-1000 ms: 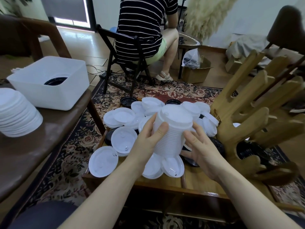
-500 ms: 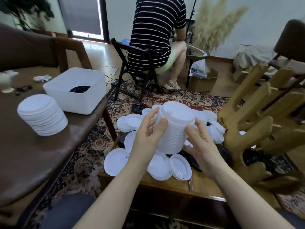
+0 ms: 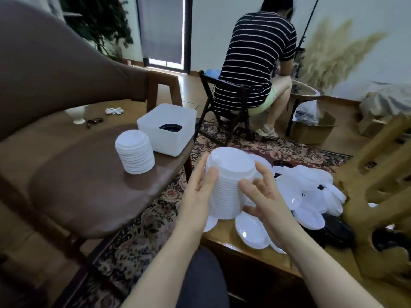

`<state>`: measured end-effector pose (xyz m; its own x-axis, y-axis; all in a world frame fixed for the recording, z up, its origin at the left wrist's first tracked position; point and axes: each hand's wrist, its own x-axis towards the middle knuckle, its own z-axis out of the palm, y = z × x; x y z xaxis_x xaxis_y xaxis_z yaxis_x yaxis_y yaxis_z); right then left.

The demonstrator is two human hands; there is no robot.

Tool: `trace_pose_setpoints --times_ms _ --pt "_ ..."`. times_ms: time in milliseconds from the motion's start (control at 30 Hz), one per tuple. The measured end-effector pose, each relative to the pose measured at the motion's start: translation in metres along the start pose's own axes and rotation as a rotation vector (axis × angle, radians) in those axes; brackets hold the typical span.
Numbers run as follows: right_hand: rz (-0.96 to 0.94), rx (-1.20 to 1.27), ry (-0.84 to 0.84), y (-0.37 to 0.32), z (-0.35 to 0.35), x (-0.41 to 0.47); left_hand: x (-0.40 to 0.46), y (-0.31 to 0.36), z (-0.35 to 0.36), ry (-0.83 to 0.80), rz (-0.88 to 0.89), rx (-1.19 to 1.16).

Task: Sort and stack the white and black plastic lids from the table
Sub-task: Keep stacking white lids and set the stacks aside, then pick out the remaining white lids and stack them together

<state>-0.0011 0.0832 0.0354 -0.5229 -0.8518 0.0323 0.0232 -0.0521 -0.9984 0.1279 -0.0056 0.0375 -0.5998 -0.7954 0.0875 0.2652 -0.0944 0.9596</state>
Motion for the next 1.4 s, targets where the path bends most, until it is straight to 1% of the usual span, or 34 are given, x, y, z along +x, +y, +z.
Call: trace_pose_setpoints --times_ms 67,167,267,367,467,533,667,967,1233,1400 --pt "0.008 0.004 -0.068 -0.001 0.023 0.005 -0.004 0.005 -0.02 0.066 0.006 0.0" --pt "0.004 0.045 -0.178 0.003 0.065 0.017 -0.01 0.017 -0.052 0.203 0.069 -0.005" --pt "0.008 0.112 -0.279 0.013 0.111 0.029 -0.013 0.024 -0.087 0.33 0.128 -0.008" --pt "0.018 0.129 -0.373 0.027 0.154 0.038 -0.015 0.024 -0.123 0.471 0.162 0.008" --pt "0.05 0.145 -0.432 0.036 0.188 0.049 -0.01 0.02 -0.152 0.585 0.189 0.015" --pt "0.04 0.149 -0.444 0.039 0.204 0.057 -0.002 0.015 -0.167 0.626 0.203 -0.002" --pt "0.05 0.137 -0.449 0.048 0.224 0.075 0.01 0.006 -0.19 0.629 0.2 0.013" --pt "0.072 0.101 -0.429 0.065 0.235 0.091 0.025 0.003 -0.214 0.525 0.187 0.042" --pt "0.031 0.057 -0.417 0.066 0.232 0.087 0.02 -0.001 -0.214 0.592 0.139 0.099" --pt "0.06 0.039 -0.403 0.062 0.227 0.082 0.009 -0.007 -0.213 0.64 0.1 0.249"
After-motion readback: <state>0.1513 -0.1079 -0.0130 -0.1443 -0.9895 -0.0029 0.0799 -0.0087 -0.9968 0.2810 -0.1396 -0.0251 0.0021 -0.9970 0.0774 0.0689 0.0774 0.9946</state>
